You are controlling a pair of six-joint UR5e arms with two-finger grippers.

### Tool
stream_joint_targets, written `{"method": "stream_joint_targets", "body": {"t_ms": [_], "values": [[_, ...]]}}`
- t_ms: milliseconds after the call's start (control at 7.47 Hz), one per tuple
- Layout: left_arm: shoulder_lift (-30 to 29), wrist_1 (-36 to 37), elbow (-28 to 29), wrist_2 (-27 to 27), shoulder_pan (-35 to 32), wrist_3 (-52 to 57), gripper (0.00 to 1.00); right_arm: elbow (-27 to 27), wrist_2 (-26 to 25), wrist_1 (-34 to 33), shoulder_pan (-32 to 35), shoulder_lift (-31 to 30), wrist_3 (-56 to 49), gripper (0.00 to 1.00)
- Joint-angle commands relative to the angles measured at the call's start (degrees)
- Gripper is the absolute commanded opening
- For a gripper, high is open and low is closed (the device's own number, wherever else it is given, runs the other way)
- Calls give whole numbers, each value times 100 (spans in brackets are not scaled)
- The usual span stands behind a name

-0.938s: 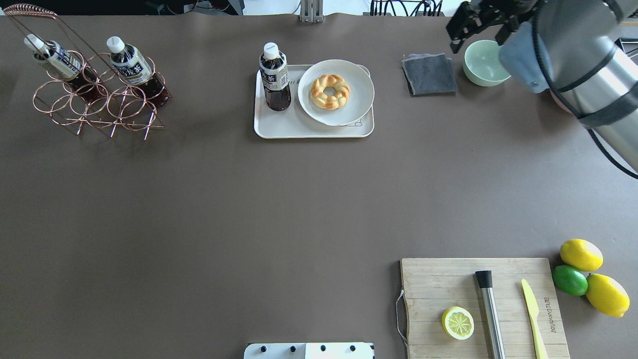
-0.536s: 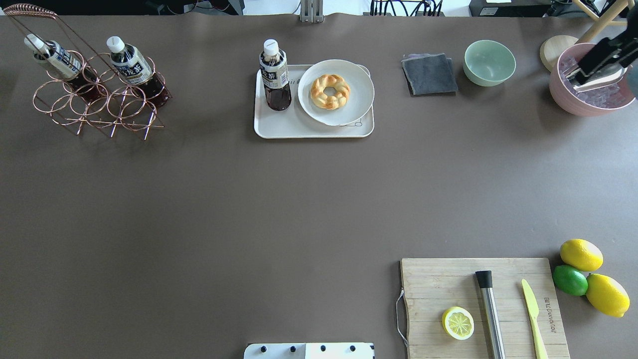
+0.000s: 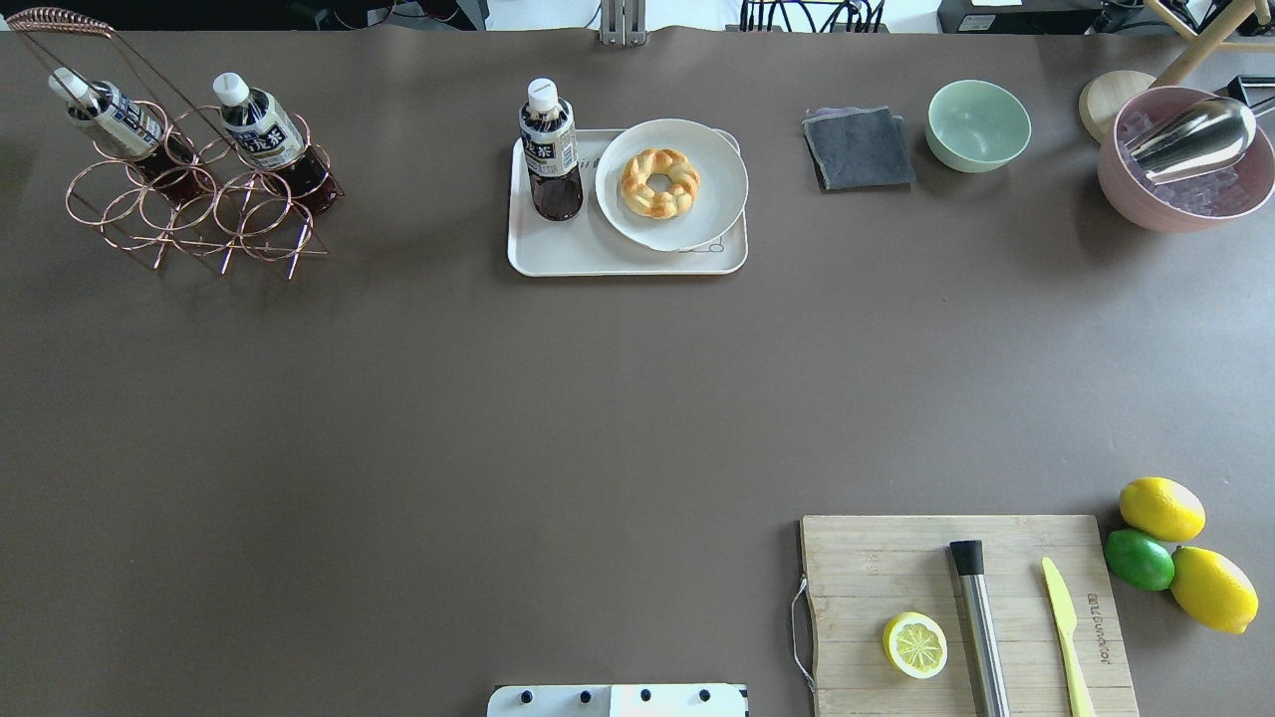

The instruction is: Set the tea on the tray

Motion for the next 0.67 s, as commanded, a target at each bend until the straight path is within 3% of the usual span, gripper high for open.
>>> {"method": "stream_joint_targets", "body": {"t_ms": [0, 402, 536], "values": [[476, -100, 246, -373, -19, -56, 97, -83, -48, 42, 475, -430, -459, 100], [432, -222, 230, -500, -177, 5, 97, -179, -49, 42, 458, -396, -442, 100], [441, -328, 265, -256, -177, 5, 97, -136, -31, 42, 458, -387, -425, 100]]}}
